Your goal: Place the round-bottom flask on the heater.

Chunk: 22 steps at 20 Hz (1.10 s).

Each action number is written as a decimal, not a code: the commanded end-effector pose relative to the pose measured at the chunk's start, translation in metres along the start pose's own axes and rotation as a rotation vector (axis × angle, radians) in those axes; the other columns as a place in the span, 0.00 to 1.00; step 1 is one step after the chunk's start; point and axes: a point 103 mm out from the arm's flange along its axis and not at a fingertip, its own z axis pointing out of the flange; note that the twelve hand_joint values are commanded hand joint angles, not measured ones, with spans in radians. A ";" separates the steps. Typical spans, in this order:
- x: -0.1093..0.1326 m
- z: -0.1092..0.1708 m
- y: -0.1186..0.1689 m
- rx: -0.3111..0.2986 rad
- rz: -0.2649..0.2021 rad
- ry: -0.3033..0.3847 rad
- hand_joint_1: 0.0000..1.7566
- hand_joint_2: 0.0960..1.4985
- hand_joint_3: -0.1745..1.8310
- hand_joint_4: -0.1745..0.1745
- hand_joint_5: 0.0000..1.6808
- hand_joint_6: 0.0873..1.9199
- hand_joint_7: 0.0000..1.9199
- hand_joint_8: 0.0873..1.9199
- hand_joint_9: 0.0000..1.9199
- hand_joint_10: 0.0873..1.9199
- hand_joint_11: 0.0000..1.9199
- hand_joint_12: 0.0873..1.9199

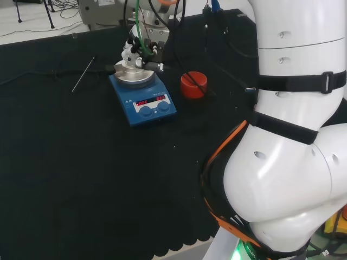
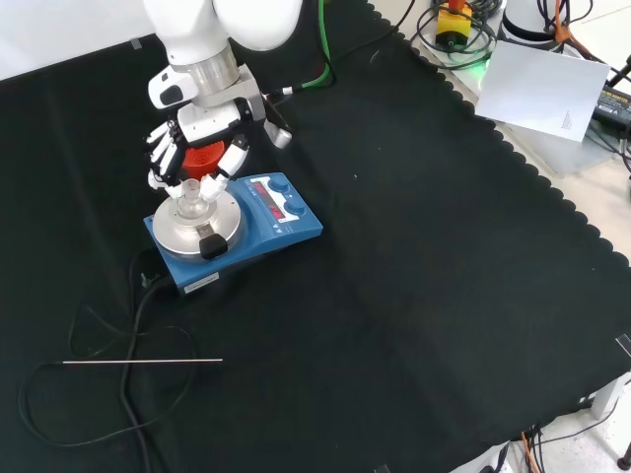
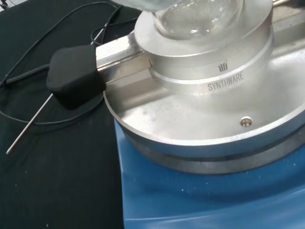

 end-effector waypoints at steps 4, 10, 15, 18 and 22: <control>-0.004 -0.001 -0.002 0.047 -0.034 0.075 0.52 0.68 0.00 0.46 0.29 0.35 0.19 0.29 0.27 0.29 0.08 0.68; -0.001 -0.008 -0.007 0.047 -0.047 0.068 0.48 0.64 0.00 0.43 0.23 0.14 0.16 0.31 0.24 0.32 0.05 0.69; -0.005 -0.019 -0.016 0.042 -0.039 0.059 0.47 0.64 0.00 0.43 0.23 0.09 0.15 0.31 0.23 0.33 0.05 0.70; -0.010 -0.029 -0.025 0.035 -0.036 0.053 0.46 0.64 0.00 0.43 0.23 0.07 0.15 0.31 0.23 0.33 0.04 0.70; -0.017 -0.042 -0.039 0.028 -0.027 0.056 0.46 0.64 0.00 0.43 0.22 0.06 0.14 0.31 0.22 0.33 0.04 0.70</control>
